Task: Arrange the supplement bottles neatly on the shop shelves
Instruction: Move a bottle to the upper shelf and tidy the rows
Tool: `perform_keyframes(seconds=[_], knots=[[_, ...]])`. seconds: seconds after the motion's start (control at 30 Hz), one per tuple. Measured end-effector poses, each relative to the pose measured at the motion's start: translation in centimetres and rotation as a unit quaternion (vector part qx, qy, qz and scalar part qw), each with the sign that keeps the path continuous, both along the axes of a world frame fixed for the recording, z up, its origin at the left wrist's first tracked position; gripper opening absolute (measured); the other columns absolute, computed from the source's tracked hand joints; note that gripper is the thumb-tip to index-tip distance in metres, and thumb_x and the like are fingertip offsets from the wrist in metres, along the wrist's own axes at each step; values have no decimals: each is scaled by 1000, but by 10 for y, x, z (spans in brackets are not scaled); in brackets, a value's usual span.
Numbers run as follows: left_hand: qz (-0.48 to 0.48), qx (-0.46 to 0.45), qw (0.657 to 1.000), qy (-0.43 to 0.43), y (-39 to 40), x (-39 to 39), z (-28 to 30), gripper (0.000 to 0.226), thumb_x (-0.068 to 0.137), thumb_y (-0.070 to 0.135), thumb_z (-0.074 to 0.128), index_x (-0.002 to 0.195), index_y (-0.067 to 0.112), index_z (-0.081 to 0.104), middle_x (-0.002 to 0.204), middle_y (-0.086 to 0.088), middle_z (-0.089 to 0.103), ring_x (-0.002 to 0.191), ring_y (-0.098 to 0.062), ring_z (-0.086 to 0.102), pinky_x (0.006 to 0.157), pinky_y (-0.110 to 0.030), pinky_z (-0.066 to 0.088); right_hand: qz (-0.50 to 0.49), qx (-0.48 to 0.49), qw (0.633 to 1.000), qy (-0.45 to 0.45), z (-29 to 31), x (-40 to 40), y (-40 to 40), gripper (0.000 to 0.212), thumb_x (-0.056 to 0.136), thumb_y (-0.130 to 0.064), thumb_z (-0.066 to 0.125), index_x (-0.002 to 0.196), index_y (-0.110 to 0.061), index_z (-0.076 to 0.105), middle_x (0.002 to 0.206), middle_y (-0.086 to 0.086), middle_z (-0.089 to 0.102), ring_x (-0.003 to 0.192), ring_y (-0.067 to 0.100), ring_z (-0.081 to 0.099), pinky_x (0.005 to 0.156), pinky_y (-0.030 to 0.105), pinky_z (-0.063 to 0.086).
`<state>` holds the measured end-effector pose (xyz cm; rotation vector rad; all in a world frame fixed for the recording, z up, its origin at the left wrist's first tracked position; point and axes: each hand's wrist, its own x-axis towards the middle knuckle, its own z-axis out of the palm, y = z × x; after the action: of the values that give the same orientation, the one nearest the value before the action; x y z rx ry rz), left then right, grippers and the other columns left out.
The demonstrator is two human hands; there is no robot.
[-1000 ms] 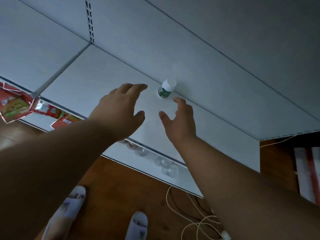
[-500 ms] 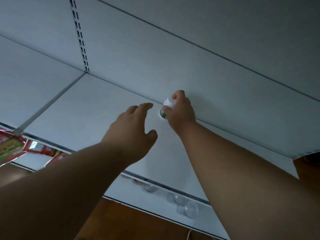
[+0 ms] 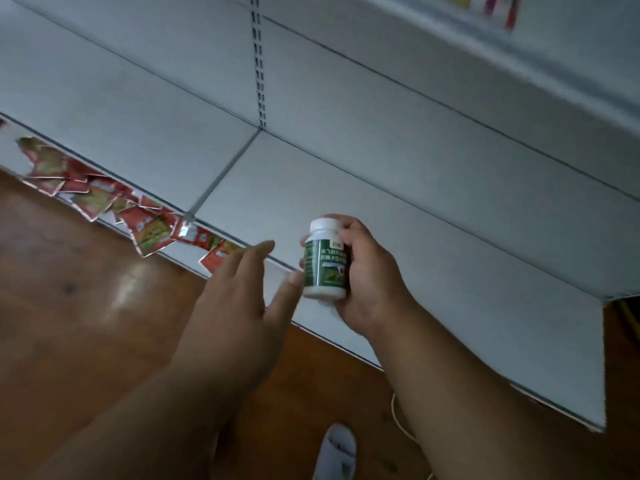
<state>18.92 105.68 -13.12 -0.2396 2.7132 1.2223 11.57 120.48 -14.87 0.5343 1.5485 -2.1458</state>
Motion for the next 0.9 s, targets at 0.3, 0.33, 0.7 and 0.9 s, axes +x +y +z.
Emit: perform_keyframes(seconds=[0.3,0.33,0.7,0.9], knots=[[42,-46,997,37,-93,100,197,79,88,73,18,148,24,35,143,6,42,130,-5,35,104,-32,32,170,11,981,95,199,85,-115,21,97,-37,57,114,-27,62,110,8,70,98,25,71,83,48,58],[45,-50,997,40,-107,112,213,79,90,73,16,147,23,36,143,5,44,131,-7,36,105,-35,34,186,5,978,95,215,95,-129,24,92,-41,63,113,-28,62,110,8,71,98,27,72,84,49,58],[66,-84,987,117,-298,111,350,94,82,84,2,148,26,35,148,11,39,137,-6,33,111,-42,34,220,-71,955,185,364,72,-315,36,79,-29,64,113,-19,59,95,-1,73,88,18,72,73,37,60],[48,-134,985,93,-374,67,384,100,69,92,-7,153,40,10,159,18,16,145,-3,15,118,-36,24,199,0,940,276,391,28,-380,28,81,-41,63,109,-37,62,112,-5,70,104,16,69,83,38,57]])
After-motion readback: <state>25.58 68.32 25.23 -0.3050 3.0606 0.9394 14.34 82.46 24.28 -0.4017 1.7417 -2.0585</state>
